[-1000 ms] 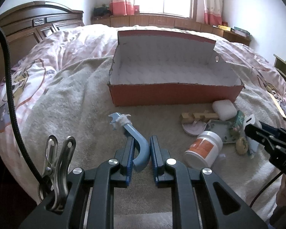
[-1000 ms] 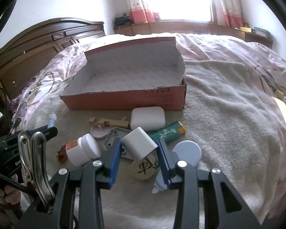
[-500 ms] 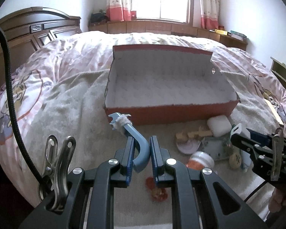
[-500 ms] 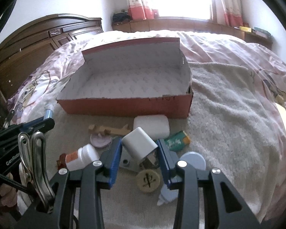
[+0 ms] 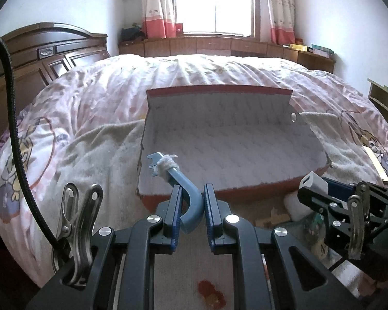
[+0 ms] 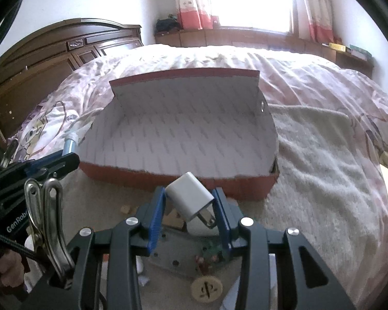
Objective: Organize rigid objects
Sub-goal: 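Carry the blue piece and white charger over the open cardboard box with both tools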
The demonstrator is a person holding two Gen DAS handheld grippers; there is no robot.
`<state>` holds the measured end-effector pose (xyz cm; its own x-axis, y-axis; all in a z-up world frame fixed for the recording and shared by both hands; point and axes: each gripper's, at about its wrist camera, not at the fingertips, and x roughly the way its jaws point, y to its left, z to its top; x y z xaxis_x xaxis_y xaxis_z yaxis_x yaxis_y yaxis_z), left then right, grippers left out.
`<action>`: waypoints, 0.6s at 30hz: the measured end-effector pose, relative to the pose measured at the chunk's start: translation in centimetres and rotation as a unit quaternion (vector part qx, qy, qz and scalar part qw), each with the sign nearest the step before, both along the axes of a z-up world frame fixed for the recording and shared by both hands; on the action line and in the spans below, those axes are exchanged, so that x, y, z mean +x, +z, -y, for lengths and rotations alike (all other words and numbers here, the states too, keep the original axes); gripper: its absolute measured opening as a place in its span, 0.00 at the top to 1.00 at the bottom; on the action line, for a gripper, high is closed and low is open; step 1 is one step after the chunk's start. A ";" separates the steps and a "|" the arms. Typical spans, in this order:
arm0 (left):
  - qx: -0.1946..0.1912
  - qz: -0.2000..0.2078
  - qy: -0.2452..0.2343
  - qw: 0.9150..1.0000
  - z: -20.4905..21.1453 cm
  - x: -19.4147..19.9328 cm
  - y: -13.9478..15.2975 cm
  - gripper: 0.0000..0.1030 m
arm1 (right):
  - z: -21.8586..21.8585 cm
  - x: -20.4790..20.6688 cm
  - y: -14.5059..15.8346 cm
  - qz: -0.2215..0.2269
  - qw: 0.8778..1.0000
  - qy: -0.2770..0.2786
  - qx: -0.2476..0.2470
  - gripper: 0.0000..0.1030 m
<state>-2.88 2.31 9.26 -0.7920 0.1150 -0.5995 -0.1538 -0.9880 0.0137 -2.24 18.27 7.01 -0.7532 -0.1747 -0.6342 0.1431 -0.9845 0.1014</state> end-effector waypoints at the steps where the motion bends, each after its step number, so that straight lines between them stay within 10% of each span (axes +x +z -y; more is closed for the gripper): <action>1: 0.000 -0.001 -0.001 1.000 -0.1 -0.3 0.1 0.83 | 0.1 -0.2 0.1 0.000 1.000 0.000 0.001 0.62; 18: -0.006 -0.002 -0.009 1.000 -1.0 -4.1 0.6 0.83 | 0.3 -3.5 0.7 -0.012 1.000 -0.004 0.019 0.62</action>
<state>-7.01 3.28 9.86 -0.7919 0.1223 -0.5982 -0.1717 -0.9848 0.0259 -5.71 17.93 7.74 -0.7691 -0.1446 -0.6225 0.1369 -0.9887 0.0605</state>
